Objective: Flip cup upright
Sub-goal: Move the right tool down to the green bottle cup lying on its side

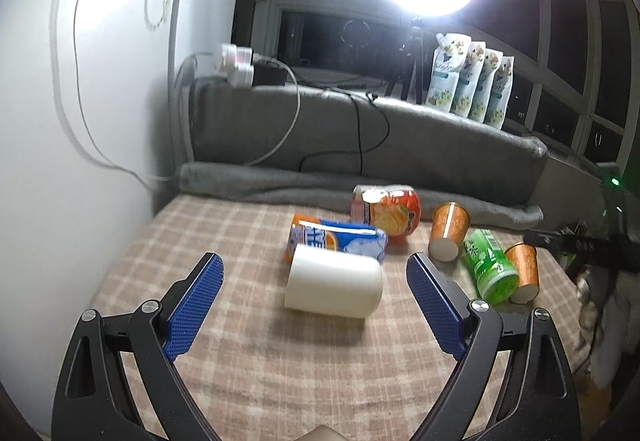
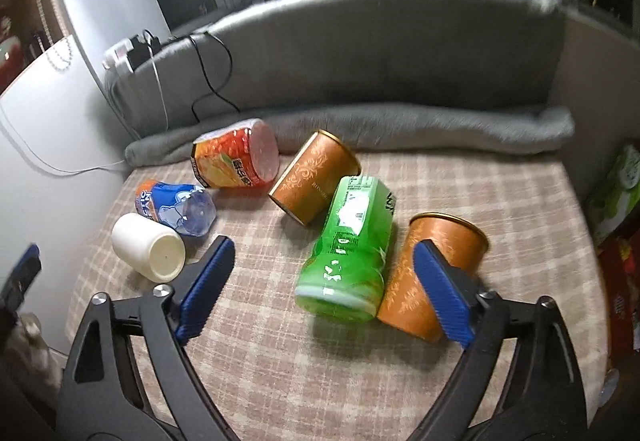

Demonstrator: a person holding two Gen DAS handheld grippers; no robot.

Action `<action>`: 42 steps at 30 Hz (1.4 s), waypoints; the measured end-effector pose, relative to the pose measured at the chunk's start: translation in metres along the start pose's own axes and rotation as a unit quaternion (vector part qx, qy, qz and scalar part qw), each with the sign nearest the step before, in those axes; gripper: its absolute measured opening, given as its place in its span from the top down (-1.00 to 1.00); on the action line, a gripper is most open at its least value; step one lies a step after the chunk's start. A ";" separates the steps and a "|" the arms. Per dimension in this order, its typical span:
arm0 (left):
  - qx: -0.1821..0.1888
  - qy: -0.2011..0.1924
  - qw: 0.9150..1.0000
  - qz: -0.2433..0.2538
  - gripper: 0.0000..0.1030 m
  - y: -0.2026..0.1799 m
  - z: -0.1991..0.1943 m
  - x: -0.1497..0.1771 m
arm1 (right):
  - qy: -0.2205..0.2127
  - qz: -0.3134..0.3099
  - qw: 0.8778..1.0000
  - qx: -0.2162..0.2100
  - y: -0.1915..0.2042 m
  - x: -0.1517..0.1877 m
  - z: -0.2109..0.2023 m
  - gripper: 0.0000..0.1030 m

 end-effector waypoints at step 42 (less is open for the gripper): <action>-0.001 -0.004 1.000 -0.017 -0.77 0.015 -0.006 0.003 | 0.196 -0.003 0.980 0.029 0.014 -0.021 0.092 -0.25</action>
Point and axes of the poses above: each gripper's, at about its wrist camera, not at the fingertips, and z roughly the way its jaws point, y to its left, x to its underside, the point moved 1 cm from there along z, roughly the way its jaws point, and after that the axes turned 2 degrees about z, right-handed, at the moved point
